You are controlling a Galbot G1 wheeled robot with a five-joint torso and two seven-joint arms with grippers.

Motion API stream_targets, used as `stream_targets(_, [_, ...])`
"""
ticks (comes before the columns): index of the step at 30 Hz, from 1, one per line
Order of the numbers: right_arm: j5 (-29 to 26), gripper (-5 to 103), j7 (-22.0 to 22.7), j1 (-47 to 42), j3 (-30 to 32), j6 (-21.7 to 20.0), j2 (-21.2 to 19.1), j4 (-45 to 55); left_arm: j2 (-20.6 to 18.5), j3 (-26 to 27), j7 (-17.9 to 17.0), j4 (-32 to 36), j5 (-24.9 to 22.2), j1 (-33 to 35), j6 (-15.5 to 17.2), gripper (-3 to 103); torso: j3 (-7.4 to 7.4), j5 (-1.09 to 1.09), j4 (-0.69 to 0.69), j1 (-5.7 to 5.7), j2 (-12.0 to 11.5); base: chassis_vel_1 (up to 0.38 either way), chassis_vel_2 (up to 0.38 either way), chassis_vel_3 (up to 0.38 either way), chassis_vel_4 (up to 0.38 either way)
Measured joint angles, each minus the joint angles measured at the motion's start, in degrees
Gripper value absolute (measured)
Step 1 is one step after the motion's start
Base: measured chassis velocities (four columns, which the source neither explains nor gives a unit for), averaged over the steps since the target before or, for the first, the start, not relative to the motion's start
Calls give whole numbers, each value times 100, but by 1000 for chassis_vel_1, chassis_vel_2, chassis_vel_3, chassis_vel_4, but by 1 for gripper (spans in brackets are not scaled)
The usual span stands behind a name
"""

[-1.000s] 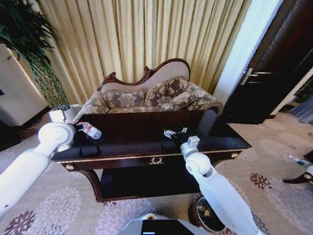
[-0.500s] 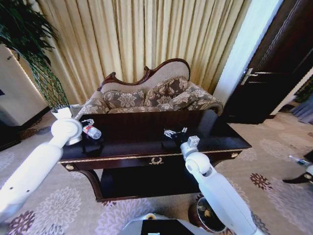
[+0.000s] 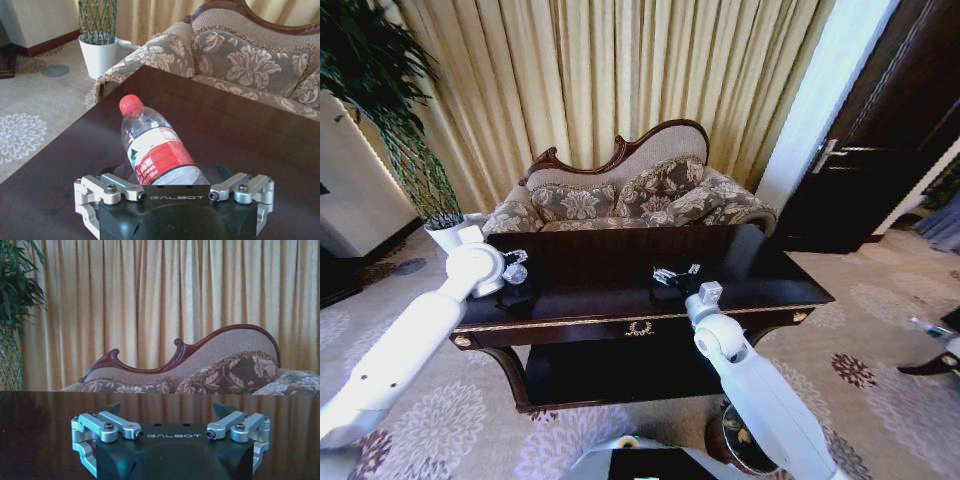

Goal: Move to the front of the table and place the trash on the table into the trash bin.

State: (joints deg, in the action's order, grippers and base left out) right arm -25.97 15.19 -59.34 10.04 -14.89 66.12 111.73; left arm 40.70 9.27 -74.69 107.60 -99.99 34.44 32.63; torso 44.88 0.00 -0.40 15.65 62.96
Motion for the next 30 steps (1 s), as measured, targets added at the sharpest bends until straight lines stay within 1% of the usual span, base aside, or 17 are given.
stream_targets(6, [5,100,-1,4,-6,19,-7,-6,5,65,8,5,-52,70,-8,100,0,0,0,0,0,0,0,0,0])
stream_targets(9, [1,100,-5,6,-6,26,-26,-6,7,112,-2,39,-188,84,-61,101,0,0,0,0,0,0,0,0,0])
stream_targets(11, [-23,100,-9,11,-9,27,-28,1,12,156,-37,71,-322,85,-104,96,0,0,-1,0,0,0,0,0,0])
stream_targets(12, [-23,100,-9,11,-9,27,-28,1,12,156,-37,71,-322,85,-104,96,0,0,-1,0,0,0,0,0,0])
stream_targets(14, [-62,100,21,12,-20,31,-18,21,13,206,-69,94,-448,89,-129,92,0,0,-1,0,0,0,0,0,0])
stream_targets(15, [-62,100,21,12,-20,31,-18,21,13,206,-69,94,-448,89,-129,92,0,0,-1,0,0,0,0,0,0])
stream_targets(16, [-74,100,34,12,-21,42,-18,27,13,236,-81,98,-495,95,-130,87,0,0,0,0,0,0,0,0,0])
stream_targets(17, [-88,100,46,12,-21,65,-22,32,13,283,-103,99,-562,109,-131,87,0,0,0,0,0,0,0,0,0])
stream_targets(18, [-97,100,48,12,-20,79,-32,34,14,323,-116,105,-606,128,-131,77,0,0,0,0,0,0,0,0,0])
stream_targets(20, [-103,100,50,12,-17,84,-39,34,15,339,-119,108,-618,138,-131,77,0,0,0,0,0,0,0,0,0])
stream_targets(22, [-142,100,58,15,0,104,-83,41,18,461,-119,140,-638,257,-130,70,0,0,-1,0,0,0,0,0,0])
stream_targets(23, [-142,100,58,15,0,104,-83,41,18,461,-119,140,-638,257,-130,70,0,0,-1,0,0,0,0,0,0])
stream_targets(25, [-153,100,71,21,1,126,-99,46,27,570,-88,142,-620,388,-130,80,0,0,0,0,0,0,0,0,0])
stream_targets(26, [-153,100,71,21,1,126,-99,46,27,570,-88,142,-620,388,-130,80,0,0,0,0,0,0,0,0,0])
stream_targets(28, [-152,100,83,21,-6,142,-103,61,27,663,-53,145,-609,493,-127,91,0,0,0,0,0,0,0,0,0])
stream_targets(29, [-152,100,83,21,-6,142,-103,61,27,663,-53,145,-609,493,-127,91,0,0,0,0,0,0,0,0,0])
stream_targets(30, [-152,100,90,20,-15,151,-105,70,19,722,-40,163,-607,548,-126,95,0,-1,0,0,0,0,0,0,0])
